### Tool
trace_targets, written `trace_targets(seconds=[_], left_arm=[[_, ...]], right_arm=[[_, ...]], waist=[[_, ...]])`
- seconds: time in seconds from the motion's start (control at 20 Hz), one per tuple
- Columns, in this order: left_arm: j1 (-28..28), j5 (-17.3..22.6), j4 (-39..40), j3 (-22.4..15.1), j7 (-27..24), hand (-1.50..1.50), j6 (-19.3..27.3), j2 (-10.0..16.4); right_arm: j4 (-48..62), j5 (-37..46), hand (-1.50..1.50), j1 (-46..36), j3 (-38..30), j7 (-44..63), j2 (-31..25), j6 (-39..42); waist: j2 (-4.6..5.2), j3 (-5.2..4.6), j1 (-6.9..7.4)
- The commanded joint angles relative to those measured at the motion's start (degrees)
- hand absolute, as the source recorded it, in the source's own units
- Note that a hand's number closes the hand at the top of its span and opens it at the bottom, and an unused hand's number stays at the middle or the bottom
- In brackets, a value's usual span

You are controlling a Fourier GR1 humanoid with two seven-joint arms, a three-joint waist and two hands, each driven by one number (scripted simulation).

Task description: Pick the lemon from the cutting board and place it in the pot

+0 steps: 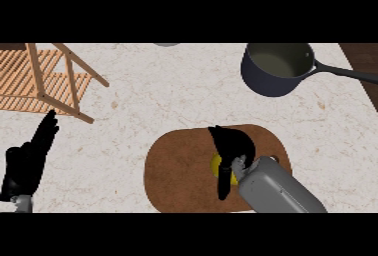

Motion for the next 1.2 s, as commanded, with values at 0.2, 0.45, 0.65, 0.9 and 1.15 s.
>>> trace_targets(seconds=[0.2,0.45,0.65,0.9,1.15], left_arm=[[0.3,1.38,0.87,4.7,-0.78,0.0,-4.6,1.14],[-0.29,-2.53,-1.23,4.3,2.35,0.0,-3.75,-1.09],[-1.72,-3.1,0.42,5.64,1.56,0.0,-5.04,-2.54],[1.77,-3.18,-2.48,7.1,0.46,0.0,-6.94,-2.7],[-1.78,-5.46,-0.6,5.08,1.9,0.0,-4.95,-4.64]], right_arm=[[5.4,4.62,1.5,0.11,-0.29,-2.74,3.23,4.52],[-1.54,7.62,1.5,3.35,-3.63,-4.58,2.13,8.12],[4.59,11.96,1.5,2.12,-5.7,-8.59,5.6,6.62],[4.08,15.24,1.5,2.0,-8.36,-14.81,3.29,5.95],[9.81,20.05,1.5,-2.28,-8.68,-27.3,1.79,-4.03]], waist=[[0.04,0.0,0.17],[-0.05,0.01,-0.13],[0.01,0.01,0.0],[-0.01,0.02,0.12],[0.13,0.04,0.33]])
